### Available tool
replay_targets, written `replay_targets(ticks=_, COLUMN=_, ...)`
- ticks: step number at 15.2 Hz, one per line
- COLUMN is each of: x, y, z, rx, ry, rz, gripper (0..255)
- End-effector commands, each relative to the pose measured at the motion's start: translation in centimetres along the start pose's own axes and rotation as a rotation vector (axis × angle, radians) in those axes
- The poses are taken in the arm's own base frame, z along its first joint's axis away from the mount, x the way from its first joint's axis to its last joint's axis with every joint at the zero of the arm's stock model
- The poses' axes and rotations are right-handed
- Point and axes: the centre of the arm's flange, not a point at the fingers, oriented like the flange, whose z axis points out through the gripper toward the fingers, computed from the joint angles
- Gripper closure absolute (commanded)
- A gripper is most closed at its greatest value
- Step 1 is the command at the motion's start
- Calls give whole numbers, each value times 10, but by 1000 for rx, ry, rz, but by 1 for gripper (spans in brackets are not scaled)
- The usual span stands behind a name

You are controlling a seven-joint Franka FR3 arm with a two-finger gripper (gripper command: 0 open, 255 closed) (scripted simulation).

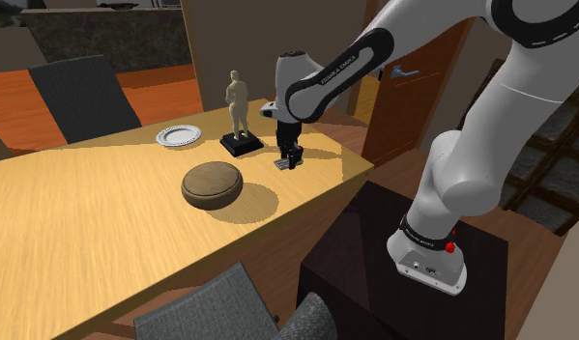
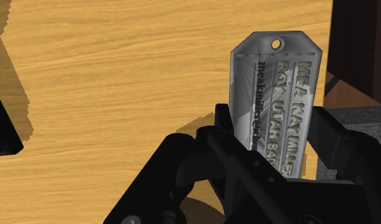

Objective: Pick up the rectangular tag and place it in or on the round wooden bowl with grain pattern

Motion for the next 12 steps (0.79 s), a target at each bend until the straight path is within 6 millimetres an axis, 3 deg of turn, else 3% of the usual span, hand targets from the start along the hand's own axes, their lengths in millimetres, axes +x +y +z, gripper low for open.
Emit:
replay_targets(ticks=1, x=-1, y=1, z=-11, rx=0, ry=0, rz=0, gripper=255)
replay_targets(ticks=8, x=0, y=1, z=-45, rx=0, ry=0, rz=0, gripper=255)
replay_targets(ticks=12, x=50, y=16, z=-46, rx=0, ry=0, rz=0, gripper=255)
